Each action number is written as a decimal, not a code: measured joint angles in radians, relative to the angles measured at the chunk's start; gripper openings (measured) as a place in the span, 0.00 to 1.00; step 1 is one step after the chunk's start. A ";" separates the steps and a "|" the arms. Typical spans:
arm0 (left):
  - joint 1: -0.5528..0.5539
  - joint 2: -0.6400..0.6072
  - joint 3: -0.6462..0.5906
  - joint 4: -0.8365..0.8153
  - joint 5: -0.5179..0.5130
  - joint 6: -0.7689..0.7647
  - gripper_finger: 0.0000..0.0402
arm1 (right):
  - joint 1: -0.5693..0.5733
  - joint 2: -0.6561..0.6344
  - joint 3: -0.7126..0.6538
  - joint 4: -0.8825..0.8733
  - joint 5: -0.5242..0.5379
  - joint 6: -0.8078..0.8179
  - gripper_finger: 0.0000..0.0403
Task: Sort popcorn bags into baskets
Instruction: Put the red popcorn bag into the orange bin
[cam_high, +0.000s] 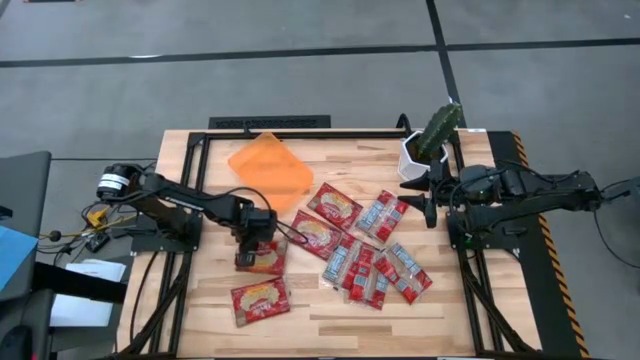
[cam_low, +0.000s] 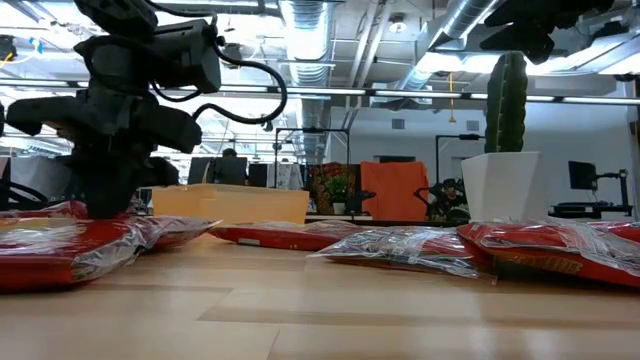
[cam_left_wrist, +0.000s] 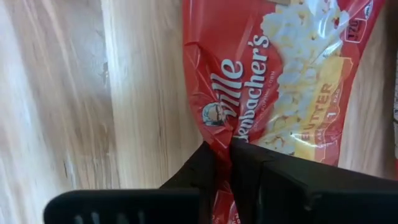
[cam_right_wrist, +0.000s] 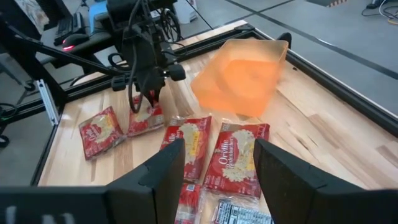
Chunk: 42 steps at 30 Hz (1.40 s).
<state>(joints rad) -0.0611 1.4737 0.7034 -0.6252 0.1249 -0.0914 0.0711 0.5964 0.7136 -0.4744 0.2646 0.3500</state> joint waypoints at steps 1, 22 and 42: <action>0.000 0.001 0.010 -0.002 0.002 -0.015 0.04 | 0.000 0.000 0.000 0.000 0.000 0.000 0.53; 0.086 -0.051 0.539 -0.382 -0.035 -0.145 0.00 | 0.000 0.000 0.000 -0.044 0.000 -0.003 0.43; 0.766 -0.099 0.525 -0.323 -0.171 0.017 0.00 | 0.000 0.000 0.000 -0.042 0.029 0.017 0.41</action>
<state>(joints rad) 0.7052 1.3750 1.2282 -0.9482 -0.0463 -0.0742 0.0708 0.5964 0.7136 -0.5167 0.2940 0.3667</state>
